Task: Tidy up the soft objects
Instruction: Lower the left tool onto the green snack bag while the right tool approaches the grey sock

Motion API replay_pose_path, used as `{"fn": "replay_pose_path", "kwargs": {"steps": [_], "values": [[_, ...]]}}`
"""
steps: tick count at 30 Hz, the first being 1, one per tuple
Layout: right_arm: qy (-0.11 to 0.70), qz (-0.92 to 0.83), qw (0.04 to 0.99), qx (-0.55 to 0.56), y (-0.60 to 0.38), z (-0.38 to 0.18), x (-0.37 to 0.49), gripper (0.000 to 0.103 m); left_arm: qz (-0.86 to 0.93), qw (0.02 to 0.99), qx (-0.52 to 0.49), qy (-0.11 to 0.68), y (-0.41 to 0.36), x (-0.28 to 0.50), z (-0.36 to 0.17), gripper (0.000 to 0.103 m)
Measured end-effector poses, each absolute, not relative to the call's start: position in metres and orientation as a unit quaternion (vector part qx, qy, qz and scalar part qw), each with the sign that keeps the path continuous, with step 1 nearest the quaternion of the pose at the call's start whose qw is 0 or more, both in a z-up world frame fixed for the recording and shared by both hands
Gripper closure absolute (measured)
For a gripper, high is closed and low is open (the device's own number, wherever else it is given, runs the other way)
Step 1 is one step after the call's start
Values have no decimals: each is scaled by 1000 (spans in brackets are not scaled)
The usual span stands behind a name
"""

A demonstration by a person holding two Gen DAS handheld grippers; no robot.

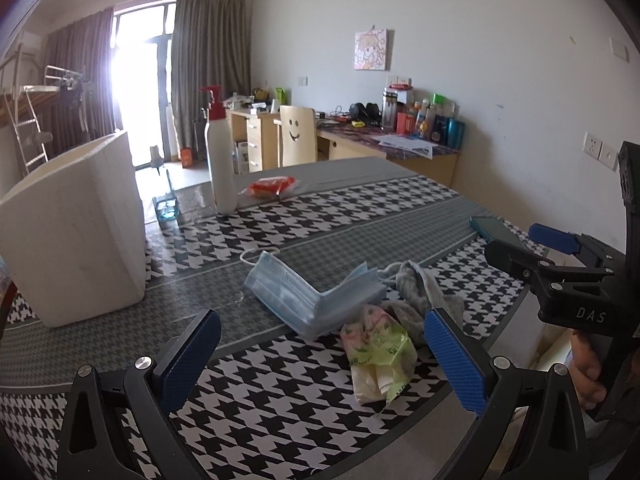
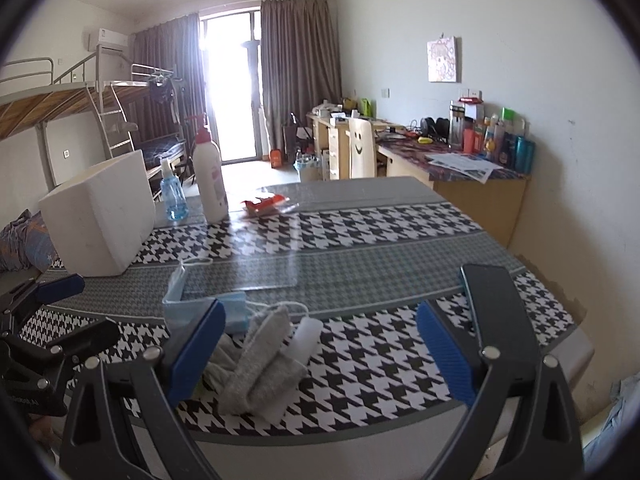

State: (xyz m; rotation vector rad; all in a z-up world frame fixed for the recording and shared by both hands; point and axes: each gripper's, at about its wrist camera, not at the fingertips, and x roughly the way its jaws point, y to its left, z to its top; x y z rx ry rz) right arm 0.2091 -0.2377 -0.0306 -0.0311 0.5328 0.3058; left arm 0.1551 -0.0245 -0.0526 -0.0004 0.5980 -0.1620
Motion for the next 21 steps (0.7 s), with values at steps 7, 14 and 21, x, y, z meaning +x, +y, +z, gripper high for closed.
{"fn": "replay_pose_path", "kwargs": {"steps": [7, 14, 21], "values": [[279, 152, 948, -18, -239, -43, 210, 5, -82, 948, 3, 308, -32, 160, -61, 1], [301, 139, 943, -33, -236, -56, 215, 5, -86, 944, 4, 320, -38, 166, -69, 1], [318, 125, 939, -34, -237, -64, 221, 9, -95, 939, 15, 330, -46, 171, -77, 1]]}}
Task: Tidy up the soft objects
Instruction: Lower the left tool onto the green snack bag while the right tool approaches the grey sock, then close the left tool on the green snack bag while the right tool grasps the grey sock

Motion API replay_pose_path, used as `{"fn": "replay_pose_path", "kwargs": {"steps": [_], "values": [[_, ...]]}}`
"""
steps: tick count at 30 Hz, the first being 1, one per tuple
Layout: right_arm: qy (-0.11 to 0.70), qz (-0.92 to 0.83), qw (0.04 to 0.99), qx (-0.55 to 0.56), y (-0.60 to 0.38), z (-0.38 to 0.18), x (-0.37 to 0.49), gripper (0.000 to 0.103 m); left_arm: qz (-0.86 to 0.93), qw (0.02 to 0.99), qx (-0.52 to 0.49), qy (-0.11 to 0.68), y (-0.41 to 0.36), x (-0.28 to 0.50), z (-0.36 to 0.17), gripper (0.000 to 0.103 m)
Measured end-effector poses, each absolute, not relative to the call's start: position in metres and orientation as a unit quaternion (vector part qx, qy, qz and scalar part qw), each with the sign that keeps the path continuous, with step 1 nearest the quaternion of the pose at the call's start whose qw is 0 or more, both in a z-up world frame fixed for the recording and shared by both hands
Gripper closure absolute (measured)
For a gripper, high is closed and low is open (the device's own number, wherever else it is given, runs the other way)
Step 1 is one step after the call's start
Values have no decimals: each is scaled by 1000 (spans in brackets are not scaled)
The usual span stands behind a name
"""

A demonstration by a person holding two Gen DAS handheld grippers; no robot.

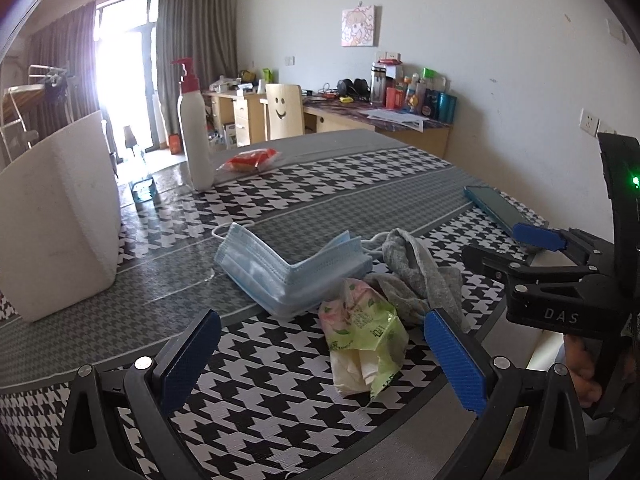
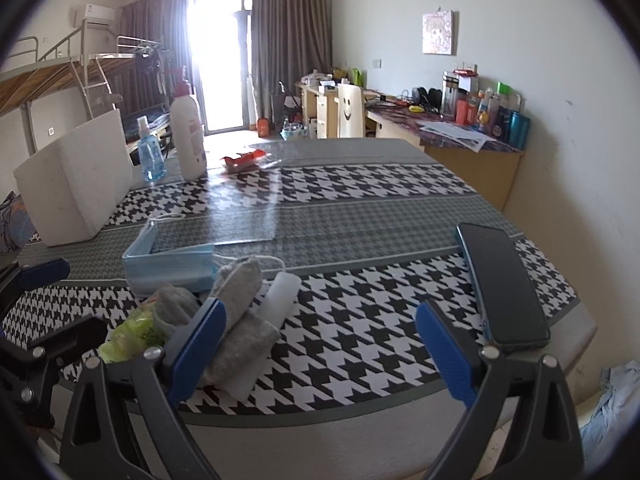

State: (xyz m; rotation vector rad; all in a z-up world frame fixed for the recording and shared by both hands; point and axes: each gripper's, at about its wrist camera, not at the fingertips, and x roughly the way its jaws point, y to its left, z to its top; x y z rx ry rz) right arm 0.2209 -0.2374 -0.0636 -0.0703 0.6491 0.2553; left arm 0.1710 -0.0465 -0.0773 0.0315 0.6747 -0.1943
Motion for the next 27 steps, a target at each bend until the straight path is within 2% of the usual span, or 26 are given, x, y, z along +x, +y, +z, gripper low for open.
{"fn": "replay_pose_path", "kwargs": {"steps": [4, 14, 16, 17, 18, 27], "values": [[335, 134, 932, -27, -238, -68, 226, 15, -98, 936, 18, 338, -50, 176, -82, 6], [334, 164, 928, -28, -230, -70, 219, 15, -116, 924, 21, 363, -58, 183, -95, 28], [334, 169, 927, -28, -229, -70, 218, 15, -122, 923, 20, 363, -59, 183, -96, 36], [335, 171, 926, -27, -229, -71, 218, 15, -123, 923, 18, 365, -59, 184, -96, 45], [336, 172, 926, -27, -228, -71, 219, 15, -124, 922, 18, 367, -60, 186, -97, 50], [339, 185, 922, -27, -223, -72, 218, 15, -131, 910, 10, 394, -61, 193, -109, 64]]}}
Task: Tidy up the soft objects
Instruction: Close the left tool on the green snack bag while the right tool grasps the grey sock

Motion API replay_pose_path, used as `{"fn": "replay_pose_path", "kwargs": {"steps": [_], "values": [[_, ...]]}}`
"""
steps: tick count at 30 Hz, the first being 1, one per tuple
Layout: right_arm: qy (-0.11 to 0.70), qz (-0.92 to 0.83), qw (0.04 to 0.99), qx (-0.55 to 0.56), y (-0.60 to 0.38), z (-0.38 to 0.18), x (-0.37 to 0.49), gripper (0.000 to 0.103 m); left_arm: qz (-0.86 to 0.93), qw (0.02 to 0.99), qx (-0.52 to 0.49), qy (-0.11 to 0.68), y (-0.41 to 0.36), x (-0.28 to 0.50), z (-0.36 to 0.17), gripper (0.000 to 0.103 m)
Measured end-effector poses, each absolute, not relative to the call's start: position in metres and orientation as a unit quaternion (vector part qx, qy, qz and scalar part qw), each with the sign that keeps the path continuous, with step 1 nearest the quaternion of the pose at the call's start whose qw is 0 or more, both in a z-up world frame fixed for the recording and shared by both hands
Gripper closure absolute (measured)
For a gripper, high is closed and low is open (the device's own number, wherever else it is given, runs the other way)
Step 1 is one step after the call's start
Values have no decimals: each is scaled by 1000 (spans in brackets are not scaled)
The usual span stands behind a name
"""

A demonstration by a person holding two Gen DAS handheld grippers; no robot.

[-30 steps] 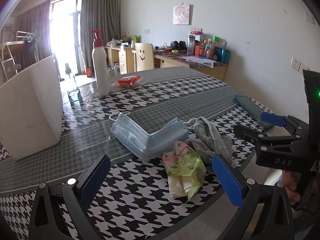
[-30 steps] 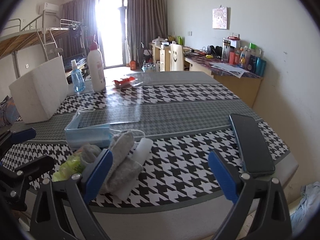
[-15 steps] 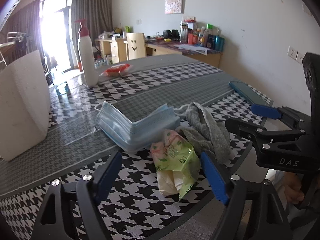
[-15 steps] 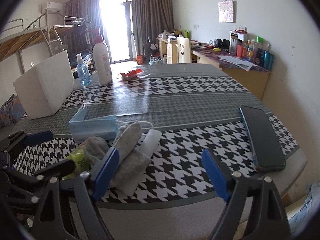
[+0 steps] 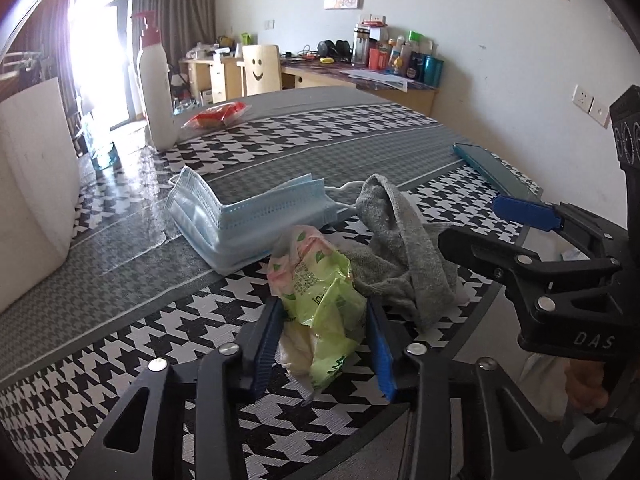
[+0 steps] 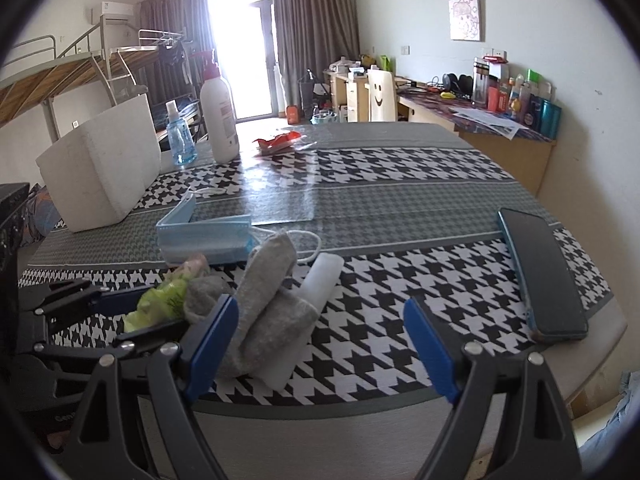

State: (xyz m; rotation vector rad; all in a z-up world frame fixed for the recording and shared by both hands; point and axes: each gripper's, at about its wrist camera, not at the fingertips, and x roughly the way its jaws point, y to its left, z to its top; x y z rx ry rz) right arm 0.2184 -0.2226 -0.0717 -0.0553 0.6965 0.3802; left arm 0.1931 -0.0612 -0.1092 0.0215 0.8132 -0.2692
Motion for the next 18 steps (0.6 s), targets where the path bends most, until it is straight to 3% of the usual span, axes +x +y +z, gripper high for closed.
{"fn": "replay_pose_path", "kwargs": {"steps": [6, 18], "values": [[339, 192, 920, -29, -219, -72, 218, 15, -133, 912, 6, 388, -59, 189, -107, 75], [337, 215, 916, -45, -202, -70, 213, 17, -125, 921, -4, 368, -39, 168, -94, 76]]}}
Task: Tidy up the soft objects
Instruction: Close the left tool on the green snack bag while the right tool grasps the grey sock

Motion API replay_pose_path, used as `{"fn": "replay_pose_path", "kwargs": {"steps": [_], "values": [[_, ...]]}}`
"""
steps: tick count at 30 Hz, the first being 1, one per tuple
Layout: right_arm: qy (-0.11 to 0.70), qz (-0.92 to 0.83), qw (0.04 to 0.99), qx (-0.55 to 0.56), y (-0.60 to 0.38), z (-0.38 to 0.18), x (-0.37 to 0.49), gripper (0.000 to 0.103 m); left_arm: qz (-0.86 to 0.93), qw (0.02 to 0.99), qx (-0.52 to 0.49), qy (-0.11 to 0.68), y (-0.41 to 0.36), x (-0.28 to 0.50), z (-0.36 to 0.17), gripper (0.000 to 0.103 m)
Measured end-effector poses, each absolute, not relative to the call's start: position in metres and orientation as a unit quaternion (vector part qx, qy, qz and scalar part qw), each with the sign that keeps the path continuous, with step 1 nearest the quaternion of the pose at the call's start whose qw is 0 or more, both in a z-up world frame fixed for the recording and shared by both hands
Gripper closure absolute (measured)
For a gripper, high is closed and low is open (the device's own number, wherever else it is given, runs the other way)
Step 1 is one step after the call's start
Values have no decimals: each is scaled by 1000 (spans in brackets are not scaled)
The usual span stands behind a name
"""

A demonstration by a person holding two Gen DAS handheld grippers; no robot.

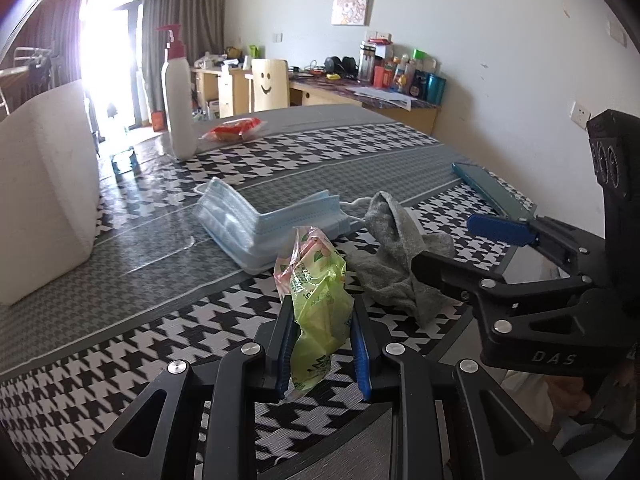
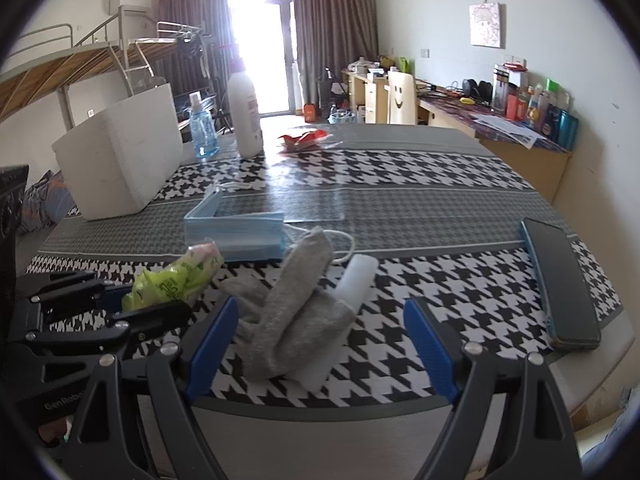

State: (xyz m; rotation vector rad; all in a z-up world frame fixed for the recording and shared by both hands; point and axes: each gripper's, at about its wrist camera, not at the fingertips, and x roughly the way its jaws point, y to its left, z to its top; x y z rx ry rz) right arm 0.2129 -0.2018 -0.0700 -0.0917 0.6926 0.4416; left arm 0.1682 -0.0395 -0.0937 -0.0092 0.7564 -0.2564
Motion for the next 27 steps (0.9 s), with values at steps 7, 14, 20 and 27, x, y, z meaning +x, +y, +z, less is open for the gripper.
{"fn": "replay_pose_path", "kwargs": {"steps": [7, 14, 20, 27], "values": [[342, 228, 910, -61, -185, -72, 210, 28, -118, 923, -13, 365, -27, 158, -92, 76], [356, 227, 904, -75, -176, -77, 211, 42, -116, 924, -16, 363, -21, 151, -89, 76], [367, 224, 899, -88, -170, -81, 211, 53, -117, 924, -20, 362, -18, 148, -88, 76], [374, 223, 894, -100, -164, -84, 208, 73, -116, 925, -22, 360, -15, 142, -86, 76]]}}
